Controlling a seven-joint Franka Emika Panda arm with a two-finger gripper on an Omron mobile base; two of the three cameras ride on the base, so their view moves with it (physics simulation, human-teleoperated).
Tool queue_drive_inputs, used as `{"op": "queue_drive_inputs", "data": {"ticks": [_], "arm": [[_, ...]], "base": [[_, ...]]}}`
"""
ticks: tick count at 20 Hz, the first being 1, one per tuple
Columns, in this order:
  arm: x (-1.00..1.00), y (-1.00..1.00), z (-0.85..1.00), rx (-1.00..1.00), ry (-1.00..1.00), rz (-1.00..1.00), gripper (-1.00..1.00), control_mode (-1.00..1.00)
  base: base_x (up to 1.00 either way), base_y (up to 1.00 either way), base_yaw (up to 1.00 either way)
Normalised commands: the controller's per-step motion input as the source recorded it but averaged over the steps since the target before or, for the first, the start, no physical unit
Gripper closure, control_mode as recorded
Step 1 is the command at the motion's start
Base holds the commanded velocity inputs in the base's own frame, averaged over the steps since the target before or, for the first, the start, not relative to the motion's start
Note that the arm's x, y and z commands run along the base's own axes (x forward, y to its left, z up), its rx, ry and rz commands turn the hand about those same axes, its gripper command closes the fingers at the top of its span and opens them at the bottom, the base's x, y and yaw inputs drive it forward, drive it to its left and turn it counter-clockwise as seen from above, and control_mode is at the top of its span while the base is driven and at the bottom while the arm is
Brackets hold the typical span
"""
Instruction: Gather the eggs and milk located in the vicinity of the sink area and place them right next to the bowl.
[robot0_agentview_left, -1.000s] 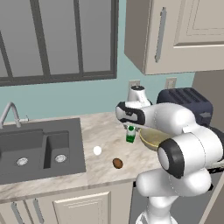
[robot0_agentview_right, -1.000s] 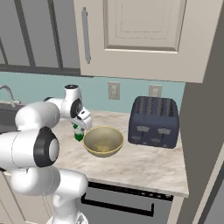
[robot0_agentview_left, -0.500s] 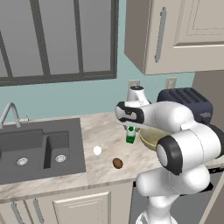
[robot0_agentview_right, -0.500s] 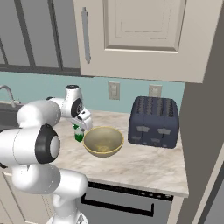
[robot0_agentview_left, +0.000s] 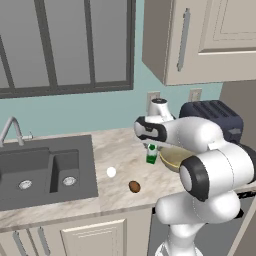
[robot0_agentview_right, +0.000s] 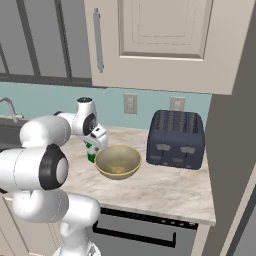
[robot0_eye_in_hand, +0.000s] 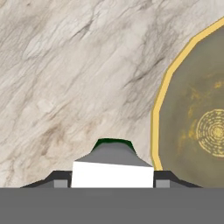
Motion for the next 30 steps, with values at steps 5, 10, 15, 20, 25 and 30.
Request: {"op": "queue_drive_inputs", "data": {"ticks": [5, 10, 15, 20, 25, 30], "arm": [[0.0, -0.06, 0.0, 0.0, 0.0, 0.0, 1.0, -1.0], [0.0, 0.0, 0.0, 0.0, 0.0, 0.0, 1.0, -1.0], [0.0, 0.0, 0.0, 0.0, 0.0, 0.0, 1.0, -1.0], [0.0, 0.0, 0.0, 0.0, 0.0, 0.0, -1.0, -1.0], [0.0, 0.0, 0.0, 0.0, 0.0, 0.0, -1.0, -1.0], [0.0, 0.0, 0.0, 0.0, 0.0, 0.0, -1.0, -1.0]], "base": [[0.0, 0.0, 0.0], [0.0, 0.0, 0.0], [0.0, 0.0, 0.0], [0.0, 0.0, 0.0], [0.0, 0.0, 0.0], [0.0, 0.0, 0.0]]}}
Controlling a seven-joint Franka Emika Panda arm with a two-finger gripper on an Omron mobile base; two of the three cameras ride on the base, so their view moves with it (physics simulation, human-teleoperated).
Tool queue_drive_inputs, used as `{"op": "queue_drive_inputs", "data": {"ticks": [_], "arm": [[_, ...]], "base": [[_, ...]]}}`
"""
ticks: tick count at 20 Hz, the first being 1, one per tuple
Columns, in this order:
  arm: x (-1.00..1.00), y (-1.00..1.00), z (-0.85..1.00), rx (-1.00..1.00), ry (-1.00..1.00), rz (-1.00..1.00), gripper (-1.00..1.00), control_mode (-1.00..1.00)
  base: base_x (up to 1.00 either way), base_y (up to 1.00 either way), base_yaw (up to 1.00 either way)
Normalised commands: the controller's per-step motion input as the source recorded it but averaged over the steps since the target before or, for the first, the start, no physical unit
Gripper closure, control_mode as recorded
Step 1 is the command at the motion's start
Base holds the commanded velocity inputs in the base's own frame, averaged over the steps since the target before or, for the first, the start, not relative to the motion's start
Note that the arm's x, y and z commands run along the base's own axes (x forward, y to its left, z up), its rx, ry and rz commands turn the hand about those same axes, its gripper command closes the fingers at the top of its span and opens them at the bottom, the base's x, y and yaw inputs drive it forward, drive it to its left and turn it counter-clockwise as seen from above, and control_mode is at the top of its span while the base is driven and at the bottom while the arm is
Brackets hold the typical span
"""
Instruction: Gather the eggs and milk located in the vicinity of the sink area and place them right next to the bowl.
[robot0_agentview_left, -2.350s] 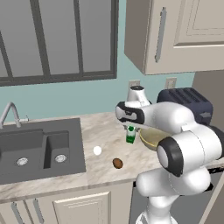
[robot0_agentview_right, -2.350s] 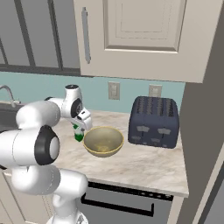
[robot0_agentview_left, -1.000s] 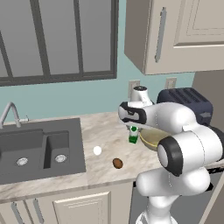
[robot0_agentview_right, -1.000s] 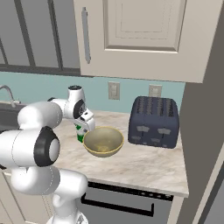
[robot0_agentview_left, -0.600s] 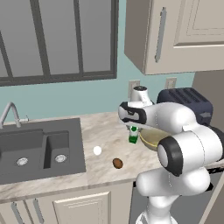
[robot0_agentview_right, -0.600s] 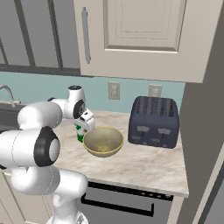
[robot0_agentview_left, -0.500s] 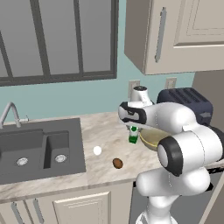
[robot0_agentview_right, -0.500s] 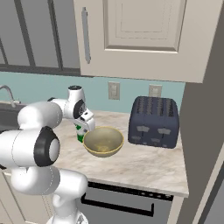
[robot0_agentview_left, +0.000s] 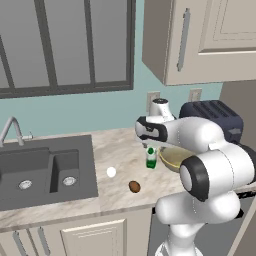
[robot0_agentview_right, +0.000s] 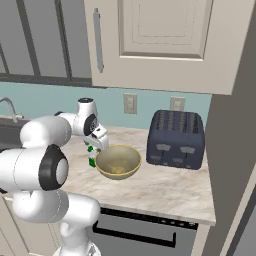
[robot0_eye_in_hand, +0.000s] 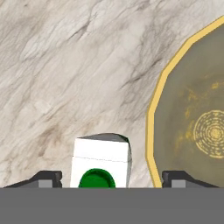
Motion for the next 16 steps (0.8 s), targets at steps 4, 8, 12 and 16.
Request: {"op": "queue_drive_inputs", "data": {"ticks": [4, 8, 12, 16], "arm": [[0.0, 0.0, 0.0, 0.0, 0.0, 0.0, -1.0, -1.0], [0.0, 0.0, 0.0, 0.0, 0.0, 0.0, -1.0, -1.0], [0.0, -0.01, 0.0, 0.0, 0.0, 0.0, -1.0, -1.0], [-0.28, 0.0, 0.0, 0.0, 0.0, 0.0, -1.0, -1.0]], "base": [[0.0, 0.0, 0.0], [0.0, 0.0, 0.0], [0.0, 0.0, 0.0], [0.0, 0.0, 0.0]]}}
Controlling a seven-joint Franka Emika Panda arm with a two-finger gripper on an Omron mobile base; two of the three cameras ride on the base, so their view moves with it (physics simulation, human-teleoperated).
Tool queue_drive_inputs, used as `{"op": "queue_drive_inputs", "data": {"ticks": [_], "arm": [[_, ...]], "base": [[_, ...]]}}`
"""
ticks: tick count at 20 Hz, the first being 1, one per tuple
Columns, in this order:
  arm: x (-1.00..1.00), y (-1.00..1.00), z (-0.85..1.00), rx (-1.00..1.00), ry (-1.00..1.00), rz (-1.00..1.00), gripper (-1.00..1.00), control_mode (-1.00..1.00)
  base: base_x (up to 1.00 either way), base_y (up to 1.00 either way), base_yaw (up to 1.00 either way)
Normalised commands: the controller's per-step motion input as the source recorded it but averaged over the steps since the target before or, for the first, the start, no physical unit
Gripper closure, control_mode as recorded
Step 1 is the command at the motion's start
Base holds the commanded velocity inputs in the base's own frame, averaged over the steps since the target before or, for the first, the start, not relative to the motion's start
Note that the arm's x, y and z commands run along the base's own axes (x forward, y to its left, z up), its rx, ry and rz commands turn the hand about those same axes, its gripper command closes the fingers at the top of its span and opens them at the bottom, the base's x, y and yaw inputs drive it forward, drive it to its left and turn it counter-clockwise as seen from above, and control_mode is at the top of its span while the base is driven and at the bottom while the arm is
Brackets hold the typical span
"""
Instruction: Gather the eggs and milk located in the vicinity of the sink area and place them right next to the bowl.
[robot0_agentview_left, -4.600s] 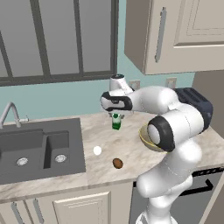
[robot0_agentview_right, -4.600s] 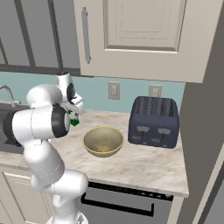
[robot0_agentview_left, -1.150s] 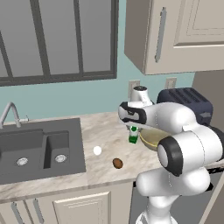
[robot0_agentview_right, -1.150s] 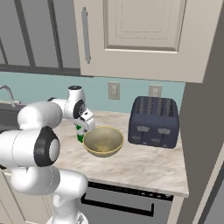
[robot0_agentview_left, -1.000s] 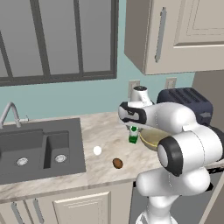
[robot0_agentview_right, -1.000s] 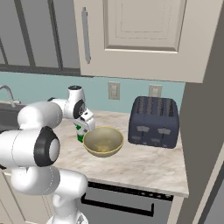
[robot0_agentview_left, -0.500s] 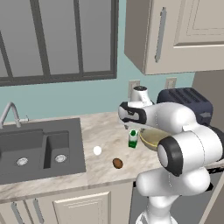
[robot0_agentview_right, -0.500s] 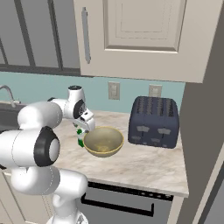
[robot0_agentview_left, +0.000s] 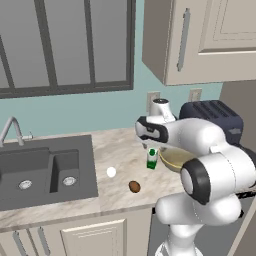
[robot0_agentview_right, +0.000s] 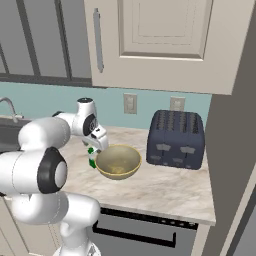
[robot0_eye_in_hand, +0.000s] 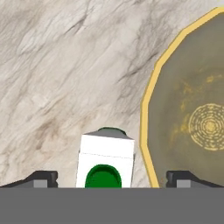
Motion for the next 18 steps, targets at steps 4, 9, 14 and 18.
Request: {"op": "queue_drive_inputs", "data": {"ticks": [4, 9, 14, 18], "arm": [[-0.54, 0.12, 0.05, 0.0, 0.0, 0.0, -1.0, -1.0], [-0.6, 0.11, 0.23, -0.01, -0.02, 0.0, -1.0, -1.0], [-0.41, 0.46, 0.07, -0.01, 0.0, 0.0, -1.0, -1.0], [-0.09, 0.33, -0.09, 0.0, 0.1, 0.0, -1.0, -1.0]], "base": [[0.0, 0.0, 0.0], [0.0, 0.0, 0.0], [0.0, 0.0, 0.0], [0.0, 0.0, 0.0]]}}
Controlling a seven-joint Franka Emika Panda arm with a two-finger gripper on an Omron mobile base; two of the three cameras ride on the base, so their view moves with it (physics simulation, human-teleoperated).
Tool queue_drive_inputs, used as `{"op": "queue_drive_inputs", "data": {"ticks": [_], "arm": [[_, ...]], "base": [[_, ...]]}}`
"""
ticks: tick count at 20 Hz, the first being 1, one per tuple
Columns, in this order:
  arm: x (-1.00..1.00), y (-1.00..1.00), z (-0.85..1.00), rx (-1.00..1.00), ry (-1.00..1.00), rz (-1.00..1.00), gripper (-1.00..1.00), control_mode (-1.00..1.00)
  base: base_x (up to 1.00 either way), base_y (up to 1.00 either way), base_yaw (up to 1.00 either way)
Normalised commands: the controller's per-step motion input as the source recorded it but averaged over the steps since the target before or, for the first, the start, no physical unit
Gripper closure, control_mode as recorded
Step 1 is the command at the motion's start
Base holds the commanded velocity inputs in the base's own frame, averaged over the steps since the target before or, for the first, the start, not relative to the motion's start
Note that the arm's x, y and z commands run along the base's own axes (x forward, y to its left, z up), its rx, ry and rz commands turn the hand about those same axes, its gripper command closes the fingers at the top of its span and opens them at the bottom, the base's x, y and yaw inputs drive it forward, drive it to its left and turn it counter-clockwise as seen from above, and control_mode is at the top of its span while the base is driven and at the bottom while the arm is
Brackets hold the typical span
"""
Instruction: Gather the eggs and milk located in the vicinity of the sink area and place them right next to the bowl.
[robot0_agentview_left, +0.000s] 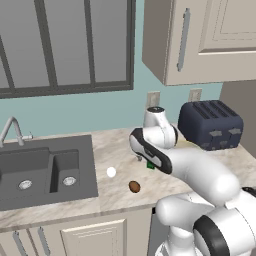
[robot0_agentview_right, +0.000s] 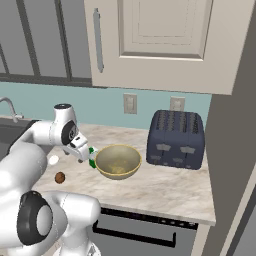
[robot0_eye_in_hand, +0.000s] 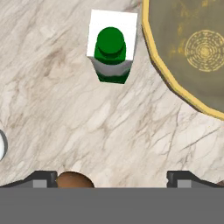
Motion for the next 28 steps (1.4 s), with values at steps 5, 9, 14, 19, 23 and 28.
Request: {"op": "queue_drive_inputs", "data": {"ticks": [5, 9, 14, 19, 23, 28], "arm": [[-0.02, 0.2, -0.14, 0.0, 0.04, 0.0, -1.0, -1.0], [-0.01, 0.28, -0.19, 0.0, 0.06, 0.0, -1.0, -1.0], [-0.16, 0.41, -0.32, 0.0, 0.01, 0.03, -1.0, -1.0], [-0.41, 0.23, -0.19, 0.0, 0.0, 0.1, -1.0, -1.0], [-0.33, 0.01, -0.11, 0.0, 0.0, 0.09, -1.0, -1.0], [-0.06, 0.0, -0.14, 0.0, 0.02, 0.07, -1.0, -1.0]], "base": [[0.0, 0.0, 0.0], [0.0, 0.0, 0.0], [0.0, 0.0, 0.0], [0.0, 0.0, 0.0], [0.0, 0.0, 0.0], [0.0, 0.0, 0.0]]}}
